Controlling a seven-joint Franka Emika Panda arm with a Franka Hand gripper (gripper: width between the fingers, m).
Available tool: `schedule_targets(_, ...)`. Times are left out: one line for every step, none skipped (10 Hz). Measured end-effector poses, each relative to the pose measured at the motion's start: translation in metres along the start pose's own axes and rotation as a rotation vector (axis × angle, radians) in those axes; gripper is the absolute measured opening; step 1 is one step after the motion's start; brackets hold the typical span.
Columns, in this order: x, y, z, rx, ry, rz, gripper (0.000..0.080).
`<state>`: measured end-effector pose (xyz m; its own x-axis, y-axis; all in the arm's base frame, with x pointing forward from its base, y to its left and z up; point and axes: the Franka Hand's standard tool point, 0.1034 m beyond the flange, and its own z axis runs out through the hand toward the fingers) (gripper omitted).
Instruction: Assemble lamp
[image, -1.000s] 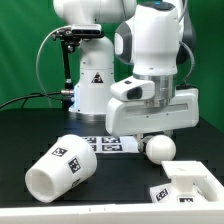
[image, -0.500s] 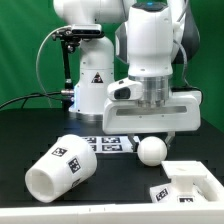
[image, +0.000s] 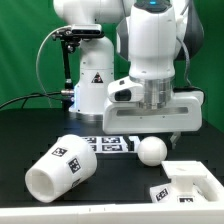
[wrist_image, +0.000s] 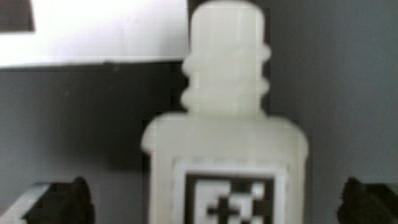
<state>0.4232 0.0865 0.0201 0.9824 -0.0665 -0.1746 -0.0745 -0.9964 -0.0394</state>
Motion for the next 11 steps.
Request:
schedule_targets(-0.0018,0.0018,-0.0021,-0.001,-0.041,0.001,0.0699)
schedule_targets(-0.0018,0.0018,-0.0021,-0.001,-0.041,0.001,0.0699)
schedule_targets(-0.0018,0.0018,-0.0021,-0.001,-0.041,0.001,0.0699)
schedule_targets(-0.0018,0.0018,-0.0021,-0.001,-0.041,0.001,0.0699)
schedule_targets(-0.0018,0.0018,-0.0021,-0.001,-0.041,0.001,0.0699)
schedule_targets(-0.0018,0.0018,-0.0021,-0.001,-0.041,0.001,0.0699)
schedule_targets(-0.0018,0.0018,-0.0021,-0.001,-0.041,0.001,0.0699)
schedule_targets(-0.0018,0.0018,-0.0021,-0.001,-0.041,0.001,0.0699)
schedule_targets(-0.0018,0.0018,-0.0021,-0.001,-0.041,0.001,0.0699)
schedule_targets(-0.0018,0.0018,-0.0021,-0.001,-0.041,0.001,0.0699)
schedule_targets(-0.0018,0.0018,-0.0021,-0.001,-0.041,0.001,0.0699)
